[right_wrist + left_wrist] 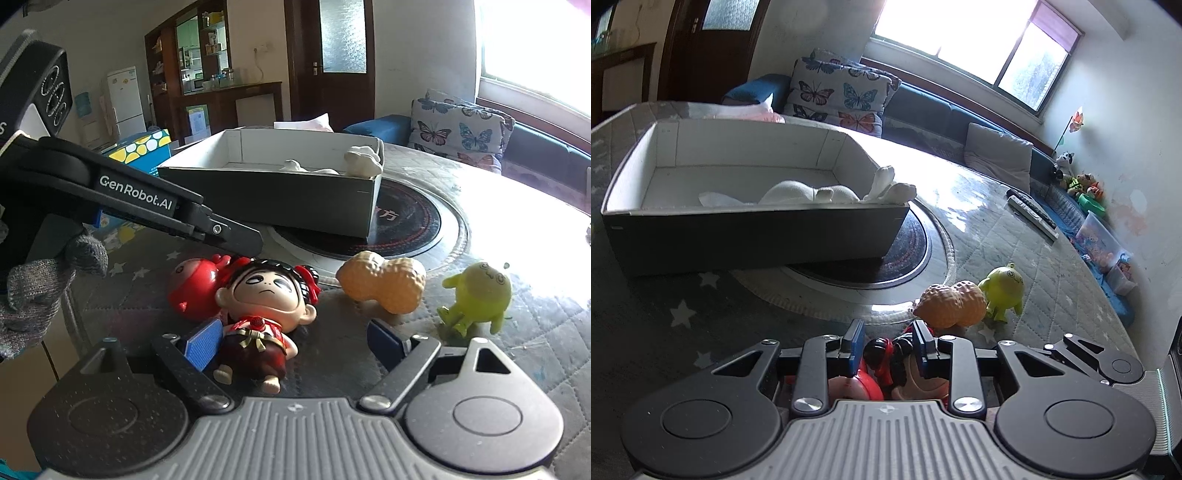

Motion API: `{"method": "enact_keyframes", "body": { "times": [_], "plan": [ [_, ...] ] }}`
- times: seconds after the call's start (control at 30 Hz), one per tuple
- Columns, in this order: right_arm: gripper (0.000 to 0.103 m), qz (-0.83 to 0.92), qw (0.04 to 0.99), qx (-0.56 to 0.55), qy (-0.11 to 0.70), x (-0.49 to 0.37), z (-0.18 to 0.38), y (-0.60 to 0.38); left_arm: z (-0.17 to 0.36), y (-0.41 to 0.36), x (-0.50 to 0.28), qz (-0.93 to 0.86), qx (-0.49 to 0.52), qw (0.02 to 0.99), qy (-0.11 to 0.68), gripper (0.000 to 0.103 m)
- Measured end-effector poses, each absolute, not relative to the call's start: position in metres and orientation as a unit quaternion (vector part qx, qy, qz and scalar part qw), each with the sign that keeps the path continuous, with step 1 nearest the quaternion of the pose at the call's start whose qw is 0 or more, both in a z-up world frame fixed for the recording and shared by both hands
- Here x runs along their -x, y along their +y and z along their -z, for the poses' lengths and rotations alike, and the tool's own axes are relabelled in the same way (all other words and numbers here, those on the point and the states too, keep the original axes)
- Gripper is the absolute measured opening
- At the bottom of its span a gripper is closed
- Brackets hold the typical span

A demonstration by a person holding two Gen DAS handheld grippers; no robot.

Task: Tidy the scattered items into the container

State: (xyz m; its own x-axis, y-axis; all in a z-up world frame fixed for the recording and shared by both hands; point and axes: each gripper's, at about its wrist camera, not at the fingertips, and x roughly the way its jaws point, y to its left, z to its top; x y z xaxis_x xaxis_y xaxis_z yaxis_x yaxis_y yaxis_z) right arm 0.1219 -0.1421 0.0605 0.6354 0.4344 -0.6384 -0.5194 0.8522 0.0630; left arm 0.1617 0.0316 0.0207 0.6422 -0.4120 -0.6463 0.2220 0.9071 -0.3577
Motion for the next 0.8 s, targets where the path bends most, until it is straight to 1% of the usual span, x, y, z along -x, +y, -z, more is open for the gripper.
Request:
{"method": "enact_keyframes", "body": {
  "times": [0.27, 0.4, 0.47, 0.57, 0.6, 0.67, 0.7, 0.8],
  "plan": [
    [0.086, -0.258, 0.904, 0.063, 0.336, -0.122, -0.062, -0.141, -0.016, 0.034, -0.166, 0.186, 0.147, 0.889, 0.391, 0.033],
    [0.084, -0.270, 0.898, 0.071, 0.339, -0.123, -0.060, -0.130, -0.016, 0.034, -0.166, 0.183, 0.149, 0.889, 0.392, 0.034],
    [0.080, -0.274, 0.895, 0.077, 0.343, -0.126, -0.057, -0.123, -0.016, 0.034, -0.165, 0.184, 0.149, 0.890, 0.391, 0.034],
    [0.071, -0.279, 0.889, 0.074, 0.356, -0.132, -0.050, -0.114, -0.015, 0.037, -0.166, 0.185, 0.153, 0.888, 0.392, 0.034],
    [0.064, -0.279, 0.887, 0.071, 0.362, -0.134, -0.048, -0.112, -0.015, 0.037, -0.166, 0.185, 0.155, 0.888, 0.392, 0.034],
    [0.060, -0.283, 0.883, 0.061, 0.370, -0.137, -0.045, -0.111, -0.015, 0.038, -0.166, 0.183, 0.155, 0.888, 0.392, 0.034],
    [0.052, -0.287, 0.881, 0.056, 0.373, -0.138, -0.044, -0.112, -0.015, 0.038, -0.167, 0.184, 0.155, 0.888, 0.392, 0.034],
    [0.052, -0.283, 0.882, 0.061, 0.373, -0.135, -0.044, -0.115, -0.016, 0.036, -0.167, 0.190, 0.155, 0.886, 0.393, 0.034]
  ]
}}
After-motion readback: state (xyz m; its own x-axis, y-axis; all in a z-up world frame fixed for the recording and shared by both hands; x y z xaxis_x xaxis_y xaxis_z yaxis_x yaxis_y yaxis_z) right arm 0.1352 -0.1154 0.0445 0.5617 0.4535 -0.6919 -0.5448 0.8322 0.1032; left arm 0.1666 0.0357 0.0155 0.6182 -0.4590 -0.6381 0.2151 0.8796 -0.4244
